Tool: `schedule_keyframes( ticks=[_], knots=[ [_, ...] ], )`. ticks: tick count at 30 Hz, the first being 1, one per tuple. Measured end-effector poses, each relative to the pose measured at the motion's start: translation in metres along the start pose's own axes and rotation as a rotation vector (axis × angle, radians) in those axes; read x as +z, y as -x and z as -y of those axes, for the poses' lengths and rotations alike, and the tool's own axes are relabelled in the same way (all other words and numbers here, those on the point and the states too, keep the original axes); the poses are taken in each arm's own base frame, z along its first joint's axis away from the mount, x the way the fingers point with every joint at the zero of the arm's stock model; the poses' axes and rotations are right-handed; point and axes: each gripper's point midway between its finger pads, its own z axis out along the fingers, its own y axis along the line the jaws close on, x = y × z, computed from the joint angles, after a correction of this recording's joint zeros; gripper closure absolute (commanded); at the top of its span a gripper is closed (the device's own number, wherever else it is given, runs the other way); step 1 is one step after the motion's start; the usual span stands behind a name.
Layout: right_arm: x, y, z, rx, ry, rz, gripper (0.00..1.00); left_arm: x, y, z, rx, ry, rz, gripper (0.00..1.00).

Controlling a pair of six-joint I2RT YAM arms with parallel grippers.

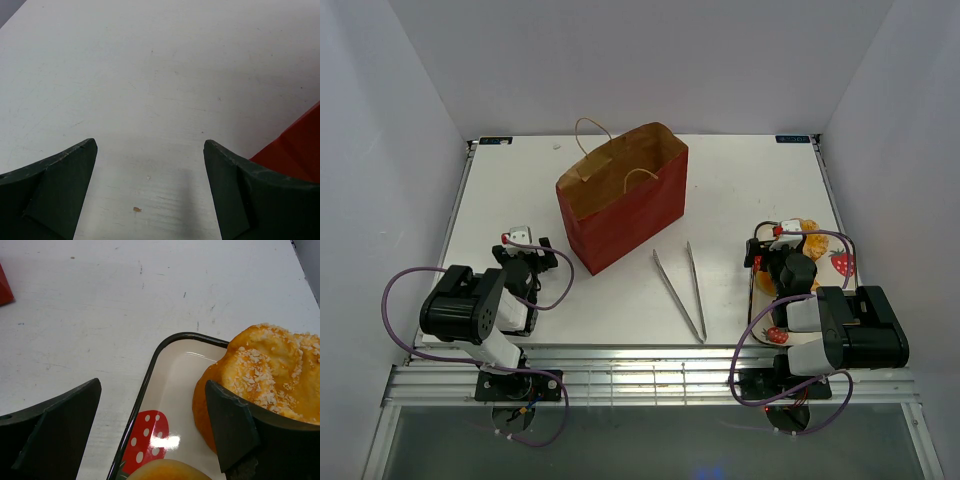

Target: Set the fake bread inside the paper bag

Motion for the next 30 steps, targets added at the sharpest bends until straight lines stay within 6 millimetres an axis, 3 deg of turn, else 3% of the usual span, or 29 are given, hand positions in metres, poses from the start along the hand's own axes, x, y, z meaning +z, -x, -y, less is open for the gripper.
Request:
schedule_keyframes(
  ticks=[14, 19, 21, 25, 28, 30],
  knots=[
    [0.000, 0.001, 0.001, 0.000, -0.005, 0.002, 0.10, 0.000, 0.000, 0.000, 0.003, 0.002, 0.000, 0.02],
    [-0.012, 0.026, 0.003, 0.009, -0.031, 0.053, 0.10, -0.005, 0.006, -0.004, 0.009, 0.016, 0.020, 0.02],
    [-0.014, 0.046, 0.004, 0.050, -0.041, 0.072, 0.10, -0.011, 0.023, -0.004, 0.001, 0.037, 0.066, 0.02],
    [-0.017, 0.081, 0.001, 0.182, -0.043, 0.040, 0.10, -0.011, 0.077, -0.001, -0.112, 0.102, 0.160, 0.02],
    [-0.029, 0.095, -0.010, 0.245, 0.009, 0.005, 0.10, -0.012, 0.120, 0.001, -0.240, 0.127, 0.212, 0.02],
    [-0.042, 0.095, -0.020, 0.290, 0.056, -0.025, 0.10, -0.021, 0.138, 0.002, -0.306, 0.115, 0.239, 0.02]
  ],
)
